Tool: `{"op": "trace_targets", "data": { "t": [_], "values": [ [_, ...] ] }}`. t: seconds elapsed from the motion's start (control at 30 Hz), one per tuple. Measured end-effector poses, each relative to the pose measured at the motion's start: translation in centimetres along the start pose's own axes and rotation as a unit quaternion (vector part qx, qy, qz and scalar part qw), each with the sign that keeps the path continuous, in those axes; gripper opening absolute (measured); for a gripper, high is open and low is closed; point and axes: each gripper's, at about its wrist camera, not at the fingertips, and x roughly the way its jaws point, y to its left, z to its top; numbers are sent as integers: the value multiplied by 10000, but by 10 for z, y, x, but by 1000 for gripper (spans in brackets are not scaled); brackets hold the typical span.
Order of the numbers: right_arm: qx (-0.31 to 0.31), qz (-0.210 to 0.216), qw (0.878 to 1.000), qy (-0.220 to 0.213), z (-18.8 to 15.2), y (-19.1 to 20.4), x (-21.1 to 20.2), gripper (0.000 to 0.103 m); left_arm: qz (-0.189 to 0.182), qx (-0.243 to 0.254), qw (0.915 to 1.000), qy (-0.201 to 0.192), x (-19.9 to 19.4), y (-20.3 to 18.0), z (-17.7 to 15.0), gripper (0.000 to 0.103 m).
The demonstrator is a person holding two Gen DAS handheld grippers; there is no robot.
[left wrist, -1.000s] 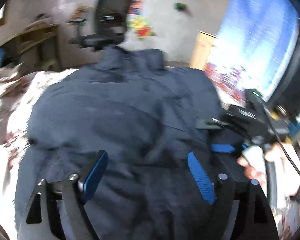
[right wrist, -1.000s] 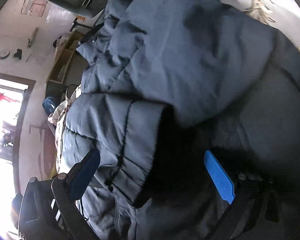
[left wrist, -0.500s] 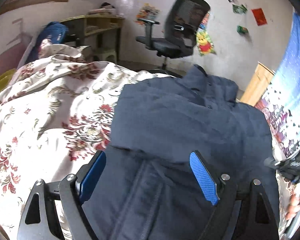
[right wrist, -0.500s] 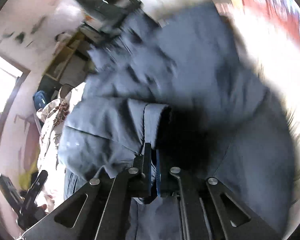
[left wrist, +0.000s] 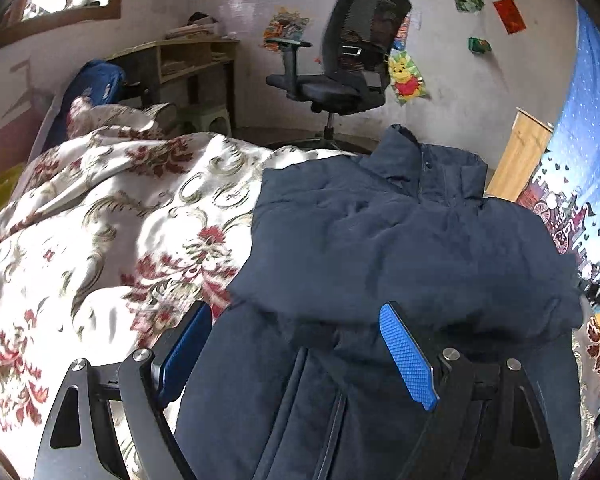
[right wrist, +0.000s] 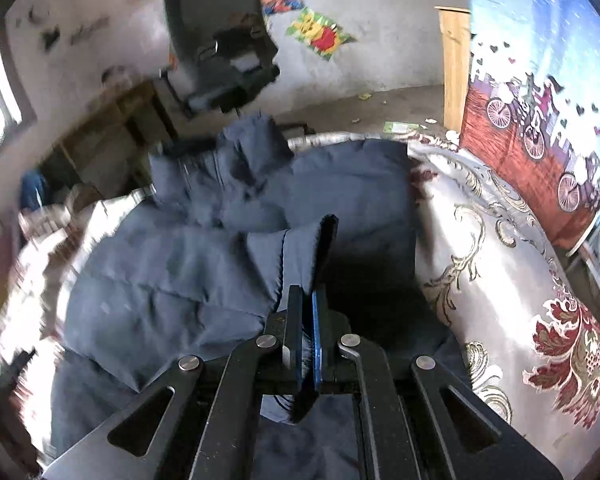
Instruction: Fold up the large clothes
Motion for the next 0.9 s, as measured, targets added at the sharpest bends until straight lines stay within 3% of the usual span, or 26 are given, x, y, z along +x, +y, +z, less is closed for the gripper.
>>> {"op": "trace_targets", "data": {
  "t": [0.13, 0.2, 0.23, 0.3, 0.43, 0.6, 0.7, 0.9],
  "values": [
    [-273, -351, 9990, -78, 1, 7, 5, 19, -171, 366, 9990, -176, 12, -20, 9, 85],
    [-466, -352, 9977, -340, 2, 14, 0, 59, -209, 587, 9978, -224, 20, -32, 13, 85],
    [-580, -320, 9964, -533, 3, 20, -3, 64, -226, 657, 9973, -232, 25, -38, 15, 85],
    [-865, -189, 9937, -686, 3, 33, -2, 65, -303, 681, 9970, -197, 36, -47, 16, 85],
    [-1362, 249, 9894, -432, -2, 56, 18, 65, -428, 638, 9970, 38, 61, -63, 16, 85],
    [-1632, 325, 9860, 99, -15, 59, 56, 65, -134, 920, 9949, 381, 92, -77, 4, 92],
    [-1497, 612, 9868, 85, -16, 48, 65, 66, -116, 1049, 9935, 424, 102, -78, -4, 103],
    [-1501, 758, 9856, -157, -26, 42, 71, 66, -212, 1062, 9935, 353, 107, -75, -13, 103]
  ]
}}
